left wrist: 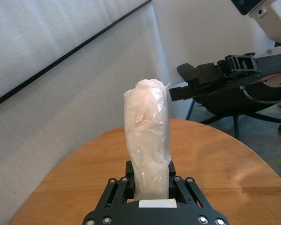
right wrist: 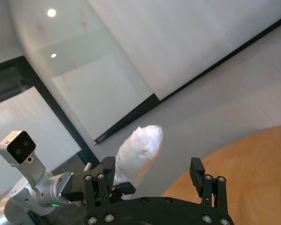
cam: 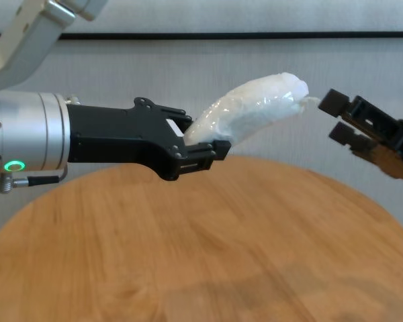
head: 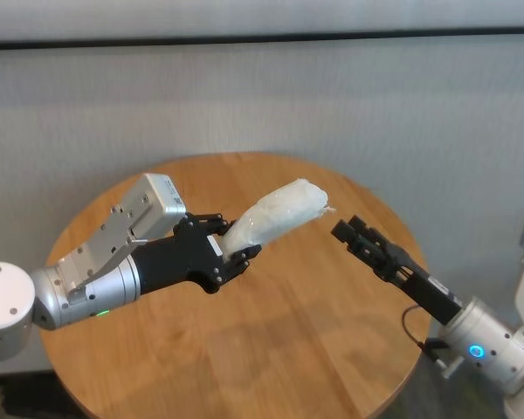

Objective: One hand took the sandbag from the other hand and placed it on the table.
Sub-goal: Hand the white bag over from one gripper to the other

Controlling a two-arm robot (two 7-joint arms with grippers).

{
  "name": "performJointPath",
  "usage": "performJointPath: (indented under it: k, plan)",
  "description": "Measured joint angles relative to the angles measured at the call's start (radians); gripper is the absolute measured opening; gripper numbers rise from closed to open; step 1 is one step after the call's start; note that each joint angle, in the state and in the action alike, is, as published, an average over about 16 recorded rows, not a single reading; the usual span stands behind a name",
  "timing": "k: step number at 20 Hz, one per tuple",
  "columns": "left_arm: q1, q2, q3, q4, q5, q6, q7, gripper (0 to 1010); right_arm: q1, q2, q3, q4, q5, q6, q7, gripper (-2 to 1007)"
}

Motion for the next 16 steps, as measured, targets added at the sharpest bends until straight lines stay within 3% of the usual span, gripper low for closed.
performJointPath:
  k: [8, 16]
  plan:
    - [0.0, 0.0, 0.0, 0.0, 0.0, 0.0, 0.0, 395, 0.053, -0.045, -0.043, 0.062, 0.06, 0.053, 0.034, 1002]
    - [0.0, 0.0, 0.0, 0.0, 0.0, 0.0, 0.0, 395, 0.096, -0.08, -0.08, 0.105, 0.085, 0.063, 0.043, 1002]
